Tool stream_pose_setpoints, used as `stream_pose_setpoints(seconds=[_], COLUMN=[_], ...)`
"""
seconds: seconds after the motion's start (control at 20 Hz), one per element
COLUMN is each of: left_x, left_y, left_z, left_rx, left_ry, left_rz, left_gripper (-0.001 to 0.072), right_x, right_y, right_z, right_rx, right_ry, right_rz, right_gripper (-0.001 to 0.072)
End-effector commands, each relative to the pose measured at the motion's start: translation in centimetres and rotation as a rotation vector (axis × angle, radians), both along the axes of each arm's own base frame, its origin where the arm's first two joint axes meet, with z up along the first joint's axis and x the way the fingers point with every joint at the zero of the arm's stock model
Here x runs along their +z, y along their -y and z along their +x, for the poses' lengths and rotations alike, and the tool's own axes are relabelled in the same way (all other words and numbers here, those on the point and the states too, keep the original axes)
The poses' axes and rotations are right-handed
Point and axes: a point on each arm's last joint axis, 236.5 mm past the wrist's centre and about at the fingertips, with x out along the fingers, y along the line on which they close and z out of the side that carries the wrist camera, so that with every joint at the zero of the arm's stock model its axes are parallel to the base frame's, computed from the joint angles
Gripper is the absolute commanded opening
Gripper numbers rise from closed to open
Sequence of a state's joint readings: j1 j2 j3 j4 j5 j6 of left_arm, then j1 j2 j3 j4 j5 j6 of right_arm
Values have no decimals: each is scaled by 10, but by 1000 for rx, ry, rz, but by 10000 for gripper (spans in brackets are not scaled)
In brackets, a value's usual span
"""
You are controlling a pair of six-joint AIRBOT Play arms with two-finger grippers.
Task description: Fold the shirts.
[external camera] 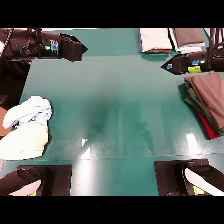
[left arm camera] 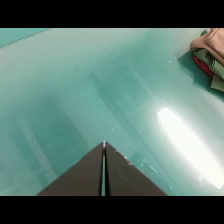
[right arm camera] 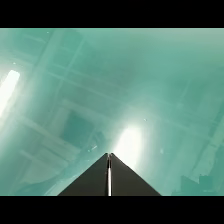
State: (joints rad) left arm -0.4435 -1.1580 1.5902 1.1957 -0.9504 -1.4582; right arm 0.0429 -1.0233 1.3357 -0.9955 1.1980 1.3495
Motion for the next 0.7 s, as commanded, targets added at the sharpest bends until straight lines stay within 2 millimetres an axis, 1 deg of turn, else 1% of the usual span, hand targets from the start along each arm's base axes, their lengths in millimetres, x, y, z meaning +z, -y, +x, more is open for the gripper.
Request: stream_pose_setpoints(seconds=[0.0, 0.5, 0.55, 0.6, 0.65], left_x=[0, 0, 4, 14, 18], left_y=[0, 0, 2, 1, -6], left_z=[0, 0, 1, 8, 15], left_rx=[0, 0, 4, 19, 45], left_ry=[1, 1, 5, 54, 89], left_rz=[0, -1, -24, -37, -25], left_gripper=[23, 22, 22, 22, 22], right_x=[0, 0, 0, 0, 0], right_y=[0, -1, -1, -1, -1], right_z=[0, -1, -1, -1, -1], right_rx=[0, 2, 2, 2, 2], right_ry=[2, -1, -1, -1, -2], right_rz=[1, 0, 0, 0, 0], right_gripper=[18, 18, 18, 18, 18])
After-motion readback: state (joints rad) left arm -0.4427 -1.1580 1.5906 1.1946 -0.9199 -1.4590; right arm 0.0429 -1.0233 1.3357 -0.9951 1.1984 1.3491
